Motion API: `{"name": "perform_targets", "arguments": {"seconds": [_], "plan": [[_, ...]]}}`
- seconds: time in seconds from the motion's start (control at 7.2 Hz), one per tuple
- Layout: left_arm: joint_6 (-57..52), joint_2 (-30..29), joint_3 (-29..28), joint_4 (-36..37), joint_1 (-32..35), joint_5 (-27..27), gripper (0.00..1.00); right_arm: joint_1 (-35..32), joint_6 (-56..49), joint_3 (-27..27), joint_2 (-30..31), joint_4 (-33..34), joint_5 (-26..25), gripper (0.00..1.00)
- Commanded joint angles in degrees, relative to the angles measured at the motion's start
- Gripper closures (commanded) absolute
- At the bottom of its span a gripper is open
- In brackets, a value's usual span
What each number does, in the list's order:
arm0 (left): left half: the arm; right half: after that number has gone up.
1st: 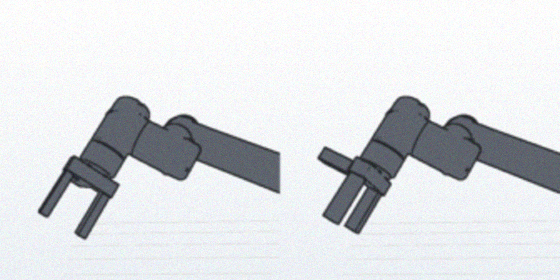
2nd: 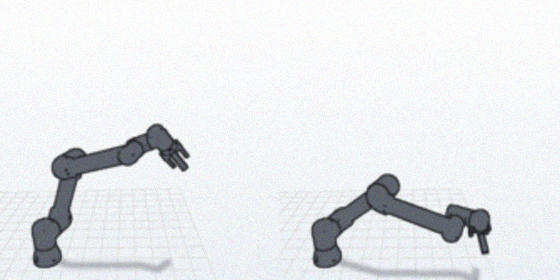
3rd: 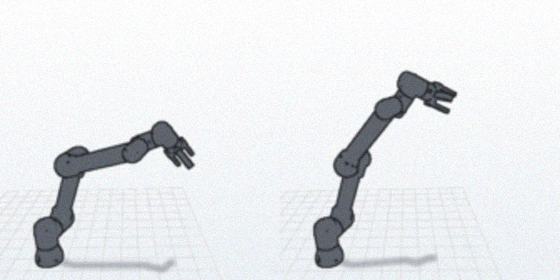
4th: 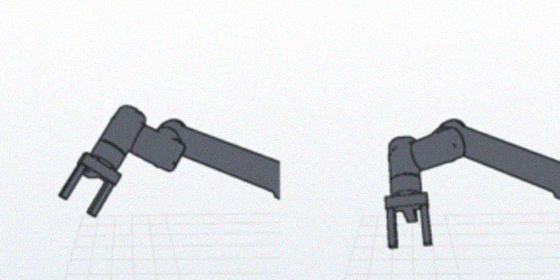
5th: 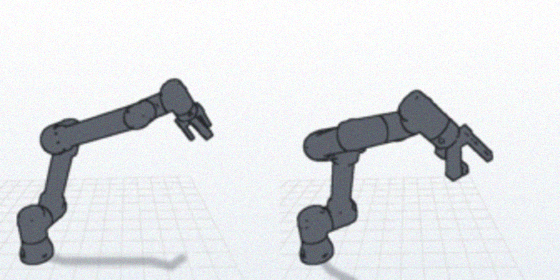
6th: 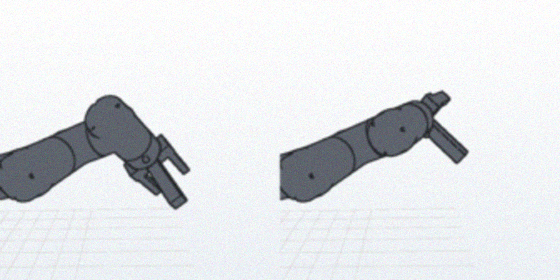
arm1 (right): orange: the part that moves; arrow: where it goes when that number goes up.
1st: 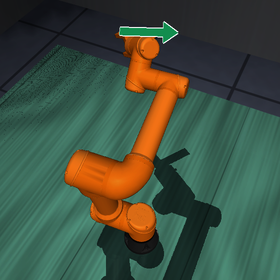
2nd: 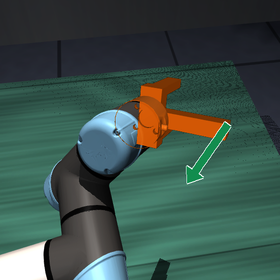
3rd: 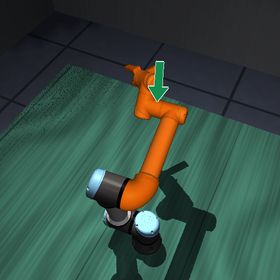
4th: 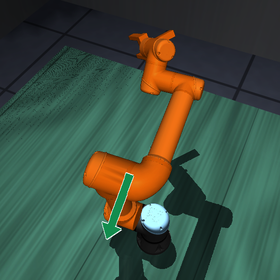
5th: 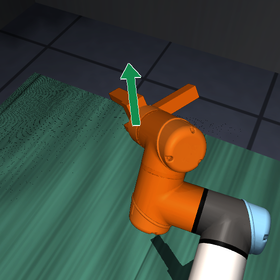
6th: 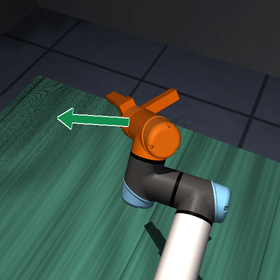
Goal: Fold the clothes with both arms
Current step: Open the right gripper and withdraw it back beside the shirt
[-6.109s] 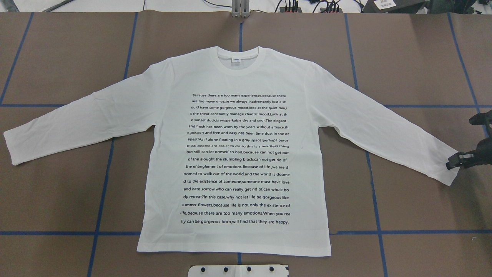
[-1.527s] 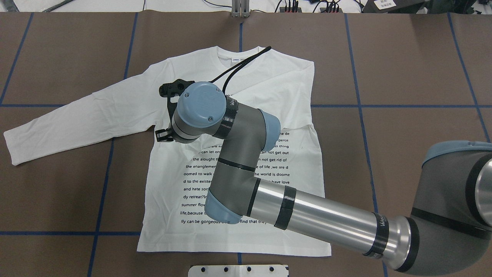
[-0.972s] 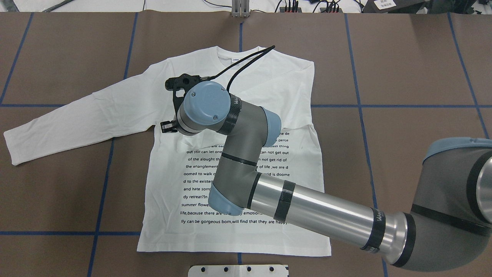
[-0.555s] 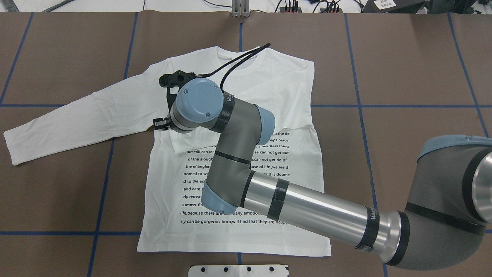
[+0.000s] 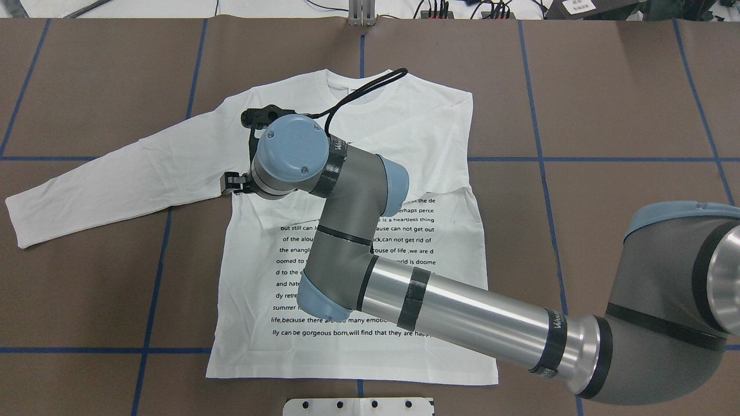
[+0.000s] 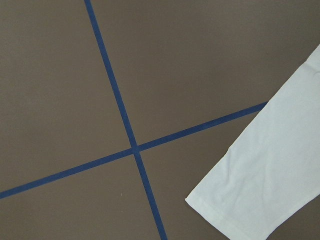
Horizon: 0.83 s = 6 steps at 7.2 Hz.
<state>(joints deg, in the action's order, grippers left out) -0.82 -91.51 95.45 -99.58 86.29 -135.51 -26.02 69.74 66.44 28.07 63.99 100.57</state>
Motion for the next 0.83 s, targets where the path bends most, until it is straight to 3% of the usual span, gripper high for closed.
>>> {"name": "perform_targets", "arguments": {"seconds": [0.0,0.14,0.42,0.69], "plan": [[15.16,3.5,-0.43,-12.14,-2.77,0.42,0.01,-3.66,-0.38,10.84,3.81,17.39,3.55,0.0],[22.37,6.75,-0.44,-19.78,-5.75,0.94,0.01,-5.68,-3.44,18.56,8.45,23.83,5.14,0.0],[42.9,12.47,-0.79,-37.09,-15.91,9.51,0.01,-12.08,-9.33,32.02,15.32,39.73,10.57,0.0],[52.81,12.24,-1.84,-39.11,-26.75,20.59,0.0,-17.02,-14.71,43.46,25.49,42.09,14.02,0.0]]}}
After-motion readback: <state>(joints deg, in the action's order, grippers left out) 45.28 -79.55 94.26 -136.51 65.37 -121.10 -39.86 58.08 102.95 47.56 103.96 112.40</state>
